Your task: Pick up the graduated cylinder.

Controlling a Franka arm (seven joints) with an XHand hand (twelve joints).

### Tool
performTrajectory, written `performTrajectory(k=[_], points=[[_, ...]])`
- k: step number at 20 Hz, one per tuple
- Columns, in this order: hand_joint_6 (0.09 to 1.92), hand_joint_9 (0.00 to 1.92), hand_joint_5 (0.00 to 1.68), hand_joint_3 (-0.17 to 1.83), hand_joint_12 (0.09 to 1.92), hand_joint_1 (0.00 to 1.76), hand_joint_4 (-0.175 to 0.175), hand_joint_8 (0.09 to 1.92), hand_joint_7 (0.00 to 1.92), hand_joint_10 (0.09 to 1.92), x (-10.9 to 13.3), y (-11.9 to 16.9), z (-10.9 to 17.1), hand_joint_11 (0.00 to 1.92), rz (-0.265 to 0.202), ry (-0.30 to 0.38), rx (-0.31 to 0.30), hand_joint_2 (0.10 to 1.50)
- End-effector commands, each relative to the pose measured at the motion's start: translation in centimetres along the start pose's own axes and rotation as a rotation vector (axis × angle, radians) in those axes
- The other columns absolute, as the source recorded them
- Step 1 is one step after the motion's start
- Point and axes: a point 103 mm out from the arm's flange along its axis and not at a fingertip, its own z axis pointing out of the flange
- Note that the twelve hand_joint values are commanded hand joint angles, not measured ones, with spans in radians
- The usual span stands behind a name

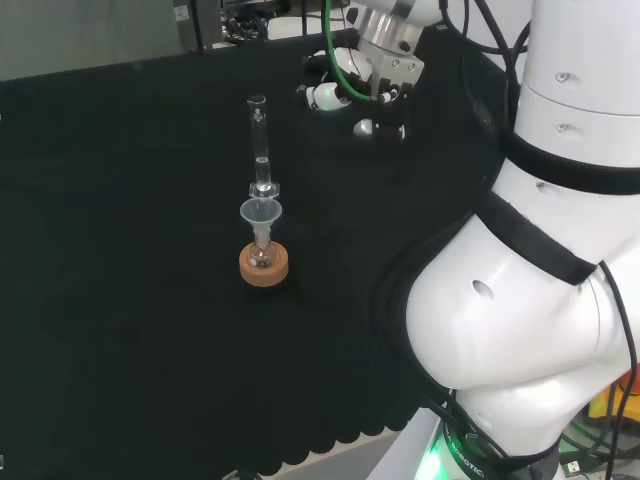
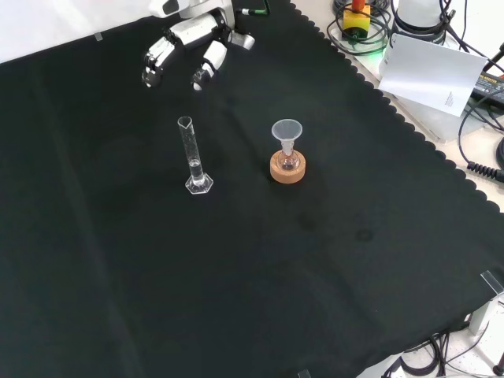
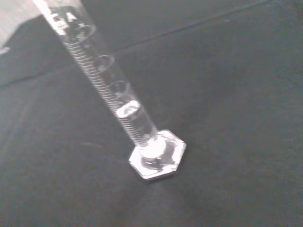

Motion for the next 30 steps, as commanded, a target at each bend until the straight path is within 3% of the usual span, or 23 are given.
performTrajectory(k=[1, 8, 13, 16, 23, 30], points=[[0.09, 0.45, 0.42, -0.17, 1.35, 0.71, -0.05, 0.66, 0.23, 0.65, -0.1, 0.0, 3.6, 0.25, -0.07, 0.074, -0.002, 1.09], [0.09, 0.57, 0.53, -0.17, 1.34, 0.84, -0.053, 0.67, 0.34, 0.6, 0.2, 0.3, 5.9, 0.32, -0.13, 0.126, -0.007, 1.02], [0.09, 0.64, 0.59, -0.17, 1.31, 0.88, -0.049, 0.66, 0.41, 0.56, 0.7, 0.5, 7.5, 0.38, -0.147, 0.177, 0.002, 1.0], [0.09, 0.66, 0.6, -0.17, 1.31, 0.9, -0.048, 0.65, 0.42, 0.55, 0.9, 0.6, 8.3, 0.39, -0.164, 0.23, 0.008, 0.99], [0.09, 0.68, 0.57, -0.17, 1.3, 0.92, -0.05, 0.63, 0.4, 0.54, 1.5, 1.0, 9.8, 0.42, -0.203, 0.279, 0.014, 0.99], [0.09, 0.7, 0.57, -0.17, 1.29, 0.95, -0.05, 0.63, 0.44, 0.51, 1.4, 2.1, 10.8, 0.44, -0.211, 0.352, -0.031, 0.98]])
